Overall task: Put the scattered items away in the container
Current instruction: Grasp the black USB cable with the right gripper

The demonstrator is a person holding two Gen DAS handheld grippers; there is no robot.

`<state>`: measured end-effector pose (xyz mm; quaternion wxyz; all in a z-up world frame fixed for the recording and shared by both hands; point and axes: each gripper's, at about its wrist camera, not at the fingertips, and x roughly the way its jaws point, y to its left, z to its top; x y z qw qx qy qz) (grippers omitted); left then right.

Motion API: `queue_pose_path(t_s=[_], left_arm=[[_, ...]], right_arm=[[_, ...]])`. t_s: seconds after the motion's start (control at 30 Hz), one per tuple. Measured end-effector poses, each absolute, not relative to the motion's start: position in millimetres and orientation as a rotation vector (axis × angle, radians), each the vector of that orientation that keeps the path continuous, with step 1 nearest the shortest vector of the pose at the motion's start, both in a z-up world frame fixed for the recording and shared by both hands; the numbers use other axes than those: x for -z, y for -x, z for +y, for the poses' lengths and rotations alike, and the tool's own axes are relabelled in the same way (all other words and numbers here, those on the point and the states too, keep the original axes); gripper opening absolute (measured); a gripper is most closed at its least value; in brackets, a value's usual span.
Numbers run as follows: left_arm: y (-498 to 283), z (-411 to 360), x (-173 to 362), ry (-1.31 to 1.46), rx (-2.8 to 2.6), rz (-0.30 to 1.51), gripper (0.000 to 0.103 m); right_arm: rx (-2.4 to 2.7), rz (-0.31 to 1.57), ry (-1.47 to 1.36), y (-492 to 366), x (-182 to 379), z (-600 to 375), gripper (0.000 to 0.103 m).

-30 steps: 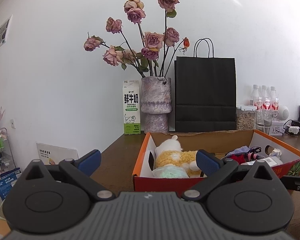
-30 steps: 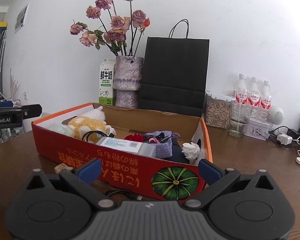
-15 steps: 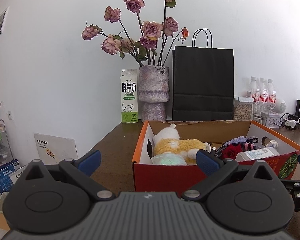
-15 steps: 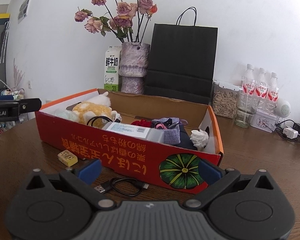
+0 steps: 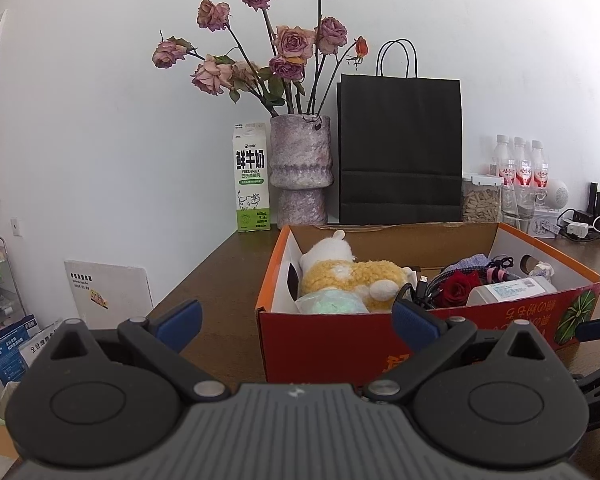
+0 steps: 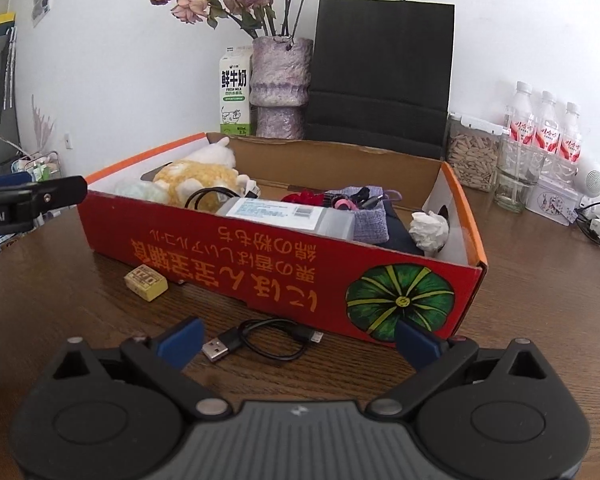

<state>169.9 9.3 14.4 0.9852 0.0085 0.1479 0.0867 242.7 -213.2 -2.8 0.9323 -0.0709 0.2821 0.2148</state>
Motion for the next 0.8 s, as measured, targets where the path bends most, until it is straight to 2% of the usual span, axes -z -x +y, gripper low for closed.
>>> queue_pose_path(t_s=[0.23, 0.4, 0.43, 0.5, 0.53, 0.57, 0.63, 0.8], left_arm=[[-171.7, 9.0, -12.7, -0.024, -0.177, 0.316, 0.103], [-172.1, 9.7, -13.1, -0.022, -0.175, 0.317, 0.103], [-172.1, 9.7, -13.0, -0.022, -0.175, 0.318, 0.103], [-172.1, 9.6, -12.8, -0.021, -0.173, 0.319, 0.103], [-171.9, 9.5, -12.8, -0.022, -0.173, 0.319, 0.103], [-172.0, 9.5, -12.8, -0.022, -0.172, 0.32, 0.103], [-171.7, 9.6, -13.0, -0.021, -0.169, 0.322, 0.103], [-171.9, 8.9, -12.1, -0.024, -0.157, 0.331, 0.103]], right_arm=[[-0.414, 0.645, 0.111, -252.4, 8.1, -192.0, 0.102], [-0.399, 0.682, 0.119, -255.5, 12.4, -185.4, 0.098], [-0.399, 0.677, 0.119, -254.8, 12.1, -186.2, 0.093], [-0.408, 0.663, 0.119, -252.4, 10.6, -187.7, 0.077], [-0.413, 0.654, 0.118, -251.0, 9.0, -188.5, 0.062], [-0.417, 0.649, 0.116, -250.1, 7.9, -189.1, 0.053], [-0.434, 0.645, 0.11, -248.2, 6.3, -190.8, 0.046], [-0.476, 0.645, 0.099, -244.5, 4.7, -192.8, 0.044]])
